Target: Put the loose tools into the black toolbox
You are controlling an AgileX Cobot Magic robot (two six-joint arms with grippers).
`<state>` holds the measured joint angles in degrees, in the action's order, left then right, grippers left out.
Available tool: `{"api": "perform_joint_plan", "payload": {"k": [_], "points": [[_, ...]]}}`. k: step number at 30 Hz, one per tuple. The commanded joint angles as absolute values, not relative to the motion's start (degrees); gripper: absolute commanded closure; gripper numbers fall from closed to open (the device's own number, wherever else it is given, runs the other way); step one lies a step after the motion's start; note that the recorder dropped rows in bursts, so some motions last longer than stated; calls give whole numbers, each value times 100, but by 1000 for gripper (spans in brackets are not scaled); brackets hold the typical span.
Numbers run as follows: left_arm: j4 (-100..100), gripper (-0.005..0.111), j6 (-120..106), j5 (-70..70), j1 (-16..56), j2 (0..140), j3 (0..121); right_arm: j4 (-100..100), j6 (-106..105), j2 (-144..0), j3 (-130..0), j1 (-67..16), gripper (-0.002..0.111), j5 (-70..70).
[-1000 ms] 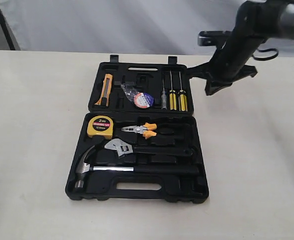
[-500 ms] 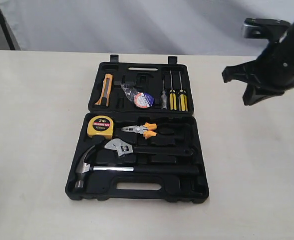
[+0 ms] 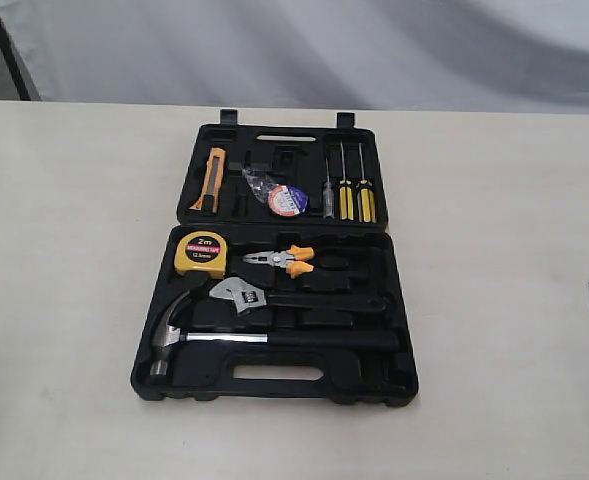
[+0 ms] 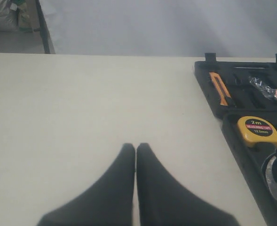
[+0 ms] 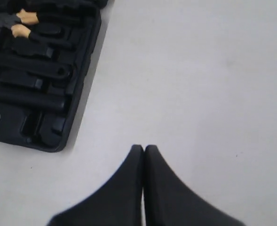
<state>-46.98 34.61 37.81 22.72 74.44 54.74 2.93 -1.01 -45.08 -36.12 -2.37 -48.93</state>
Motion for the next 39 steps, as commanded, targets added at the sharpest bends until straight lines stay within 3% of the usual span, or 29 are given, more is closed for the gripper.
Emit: {"api": "perform_joint_plan", "payload": {"k": [1,9,17,21,26,39], "points": [[-4620,105,3520,3683,2253,7398,5420,153,-152,-3548,-3553,-209,109,-4829],[-4620,105,3520,3683,2253,7398,5420,108,-152,-2239,-3333,55,109,-4139],[-4620,105,3520,3683,2253,7398,5420,106,-84,-957,-1987,1149,109,-3104],[-4620,105,3520,3683,2253,7398,5420,106,-84,-636,-1205,1252,109,-2954],[-4620,105,3520,3683,2253,7398,5420,165,-88,-432,-495,1239,109,-1407],[-4620,105,3520,3683,2253,7398,5420,97,-88,-83,0,1239,109,-1854]]}}
